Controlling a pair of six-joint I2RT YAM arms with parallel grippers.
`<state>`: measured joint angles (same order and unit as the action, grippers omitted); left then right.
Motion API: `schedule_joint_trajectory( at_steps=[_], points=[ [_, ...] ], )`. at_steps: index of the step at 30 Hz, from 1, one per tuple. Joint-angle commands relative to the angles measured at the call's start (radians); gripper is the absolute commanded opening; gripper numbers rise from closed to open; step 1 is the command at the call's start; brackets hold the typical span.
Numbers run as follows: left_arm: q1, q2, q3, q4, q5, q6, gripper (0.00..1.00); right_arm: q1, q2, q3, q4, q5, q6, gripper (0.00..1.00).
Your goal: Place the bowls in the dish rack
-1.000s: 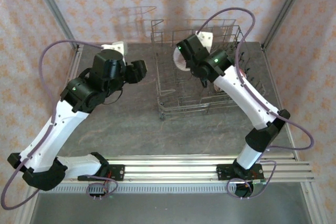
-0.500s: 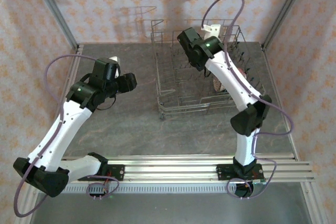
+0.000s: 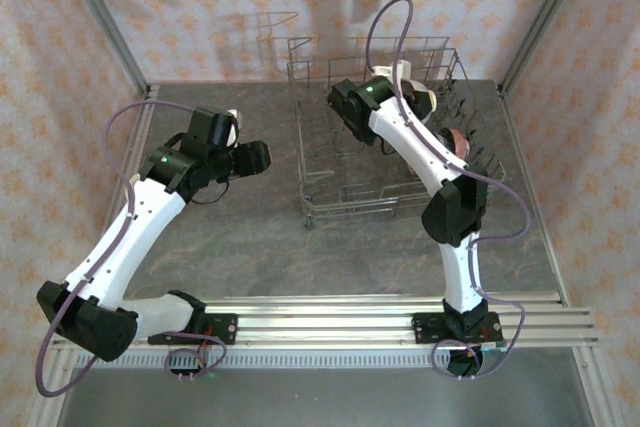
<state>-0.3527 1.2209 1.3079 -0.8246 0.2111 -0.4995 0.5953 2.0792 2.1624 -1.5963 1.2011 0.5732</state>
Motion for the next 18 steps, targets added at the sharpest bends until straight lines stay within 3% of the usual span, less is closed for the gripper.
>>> schedule_joint_trajectory(
  at_steps=[1,18],
  points=[
    [0.004,-0.027,-0.015,0.01,0.014,-0.018,0.64,-0.002,0.037,-0.004,-0.117,0.11,0.104,0.09],
    [0.005,-0.029,-0.044,0.005,0.028,0.029,0.64,-0.005,0.063,-0.165,-0.18,0.054,0.207,0.09]
  ],
)
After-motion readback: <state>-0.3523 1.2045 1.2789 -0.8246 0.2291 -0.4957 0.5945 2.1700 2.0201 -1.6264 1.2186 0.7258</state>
